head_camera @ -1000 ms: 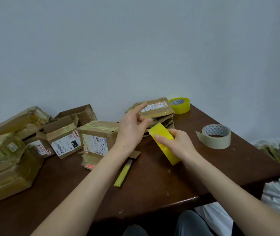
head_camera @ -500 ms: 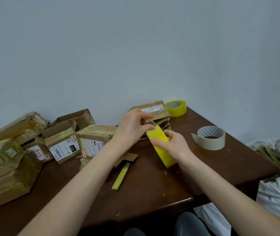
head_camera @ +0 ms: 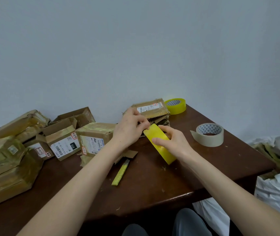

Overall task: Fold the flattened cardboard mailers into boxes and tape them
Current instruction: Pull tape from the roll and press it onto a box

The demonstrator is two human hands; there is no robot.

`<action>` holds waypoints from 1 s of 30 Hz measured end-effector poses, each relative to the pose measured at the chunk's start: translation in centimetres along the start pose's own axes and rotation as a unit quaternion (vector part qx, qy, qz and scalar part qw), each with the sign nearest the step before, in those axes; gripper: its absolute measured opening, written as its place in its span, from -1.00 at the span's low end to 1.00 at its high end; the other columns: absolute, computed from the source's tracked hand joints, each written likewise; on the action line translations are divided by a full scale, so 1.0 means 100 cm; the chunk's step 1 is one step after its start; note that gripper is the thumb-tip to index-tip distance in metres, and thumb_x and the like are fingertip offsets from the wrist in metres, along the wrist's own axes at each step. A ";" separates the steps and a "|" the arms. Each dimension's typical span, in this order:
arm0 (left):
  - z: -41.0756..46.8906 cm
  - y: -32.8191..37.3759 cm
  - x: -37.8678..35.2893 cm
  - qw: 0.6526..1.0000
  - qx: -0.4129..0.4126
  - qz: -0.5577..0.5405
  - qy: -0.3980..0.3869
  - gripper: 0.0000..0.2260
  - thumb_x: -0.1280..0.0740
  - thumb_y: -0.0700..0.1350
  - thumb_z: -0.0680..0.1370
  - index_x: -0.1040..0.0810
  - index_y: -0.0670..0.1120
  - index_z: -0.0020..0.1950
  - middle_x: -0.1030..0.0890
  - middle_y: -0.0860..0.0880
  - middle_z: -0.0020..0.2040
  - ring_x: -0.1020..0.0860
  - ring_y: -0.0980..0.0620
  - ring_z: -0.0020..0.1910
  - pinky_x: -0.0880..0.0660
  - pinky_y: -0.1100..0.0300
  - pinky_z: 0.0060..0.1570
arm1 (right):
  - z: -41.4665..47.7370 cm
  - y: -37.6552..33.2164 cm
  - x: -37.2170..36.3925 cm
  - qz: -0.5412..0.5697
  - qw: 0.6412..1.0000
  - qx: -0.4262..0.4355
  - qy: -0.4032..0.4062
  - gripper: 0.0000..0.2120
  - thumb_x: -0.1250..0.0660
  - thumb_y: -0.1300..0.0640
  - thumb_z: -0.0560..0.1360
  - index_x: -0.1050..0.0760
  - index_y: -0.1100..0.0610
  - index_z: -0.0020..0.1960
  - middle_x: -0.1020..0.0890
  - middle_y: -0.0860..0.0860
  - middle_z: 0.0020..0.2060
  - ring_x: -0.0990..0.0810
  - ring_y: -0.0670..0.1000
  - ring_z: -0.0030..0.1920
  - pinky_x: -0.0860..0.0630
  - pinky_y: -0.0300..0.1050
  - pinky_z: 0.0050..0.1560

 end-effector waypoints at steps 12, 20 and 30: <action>-0.014 -0.045 -0.002 0.996 0.083 -0.022 -0.020 -0.67 -0.19 0.21 0.57 -0.65 0.07 0.03 -0.65 0.08 -0.40 -0.59 0.17 -0.43 -0.59 0.13 -0.14 | 0.010 -0.014 -0.011 -0.449 0.892 0.041 0.010 -0.39 -0.24 -0.22 0.52 -0.19 -0.13 0.52 -0.48 -0.01 0.35 -0.45 0.08 0.33 -0.45 -0.06 0.18; -0.006 -0.169 0.097 0.976 0.138 0.014 0.168 -0.72 -0.15 -0.11 0.64 -0.58 -0.11 0.23 -0.61 -0.05 0.18 -0.52 -0.03 0.19 -0.37 0.14 0.13 | 0.021 -0.021 -0.047 -0.520 0.851 0.015 -0.070 -0.49 -0.23 -0.15 0.57 -0.28 -0.08 0.48 -0.35 0.01 0.38 -0.33 0.09 0.40 -0.38 0.02 0.31; 0.013 -0.273 0.040 0.962 0.264 0.060 -0.014 -0.46 -0.13 0.22 0.58 -0.34 -0.06 0.46 -0.44 -0.12 0.40 -0.37 -0.16 0.38 -0.33 -0.05 0.33 | 0.063 -0.043 -0.205 -0.207 0.976 -0.022 -0.058 -0.26 -0.09 -0.12 0.63 0.22 0.21 0.57 0.26 0.11 0.55 0.19 0.14 0.56 0.01 0.05 0.51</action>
Point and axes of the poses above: each hand's wrist, its own z-axis towards the middle knuckle, its own x-axis out of the back of the hand, y = z × x, the point moved 8 cm from there along z, towards the middle knuckle
